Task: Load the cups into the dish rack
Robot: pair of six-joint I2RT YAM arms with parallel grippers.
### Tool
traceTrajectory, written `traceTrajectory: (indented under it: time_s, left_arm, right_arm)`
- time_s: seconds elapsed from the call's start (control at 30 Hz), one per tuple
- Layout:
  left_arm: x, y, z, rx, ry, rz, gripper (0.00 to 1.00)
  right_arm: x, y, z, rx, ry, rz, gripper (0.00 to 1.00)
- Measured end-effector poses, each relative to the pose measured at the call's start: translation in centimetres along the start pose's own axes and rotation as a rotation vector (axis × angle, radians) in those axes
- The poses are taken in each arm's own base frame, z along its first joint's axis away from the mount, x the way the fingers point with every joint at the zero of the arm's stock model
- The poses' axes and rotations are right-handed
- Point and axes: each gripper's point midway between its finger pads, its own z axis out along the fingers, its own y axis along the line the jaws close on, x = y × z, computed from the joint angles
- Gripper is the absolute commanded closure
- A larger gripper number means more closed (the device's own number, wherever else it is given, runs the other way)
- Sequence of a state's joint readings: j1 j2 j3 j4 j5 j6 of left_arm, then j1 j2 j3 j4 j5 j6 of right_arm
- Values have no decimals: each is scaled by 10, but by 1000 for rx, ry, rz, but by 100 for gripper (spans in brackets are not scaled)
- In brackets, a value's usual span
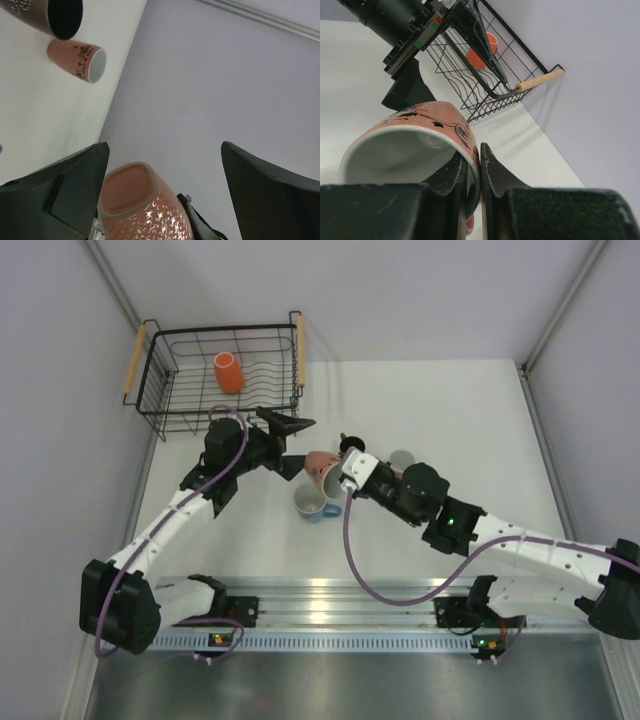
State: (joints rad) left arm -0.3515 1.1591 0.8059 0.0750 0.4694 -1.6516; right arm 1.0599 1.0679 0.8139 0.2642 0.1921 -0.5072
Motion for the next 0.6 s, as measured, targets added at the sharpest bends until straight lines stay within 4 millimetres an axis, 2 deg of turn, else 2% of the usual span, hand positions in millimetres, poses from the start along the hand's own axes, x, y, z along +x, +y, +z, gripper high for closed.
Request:
traceTrajectory:
  time_s: [0.23, 0.6]
  left_arm:
    - [2, 2, -5, -14, -14, -5, 1]
    - [-5, 20, -6, -50, -58, -19, 1]
  right_arm:
    - [7, 19, 14, -54, 24, -87, 100]
    - [8, 25, 22, -59, 25, -157, 100]
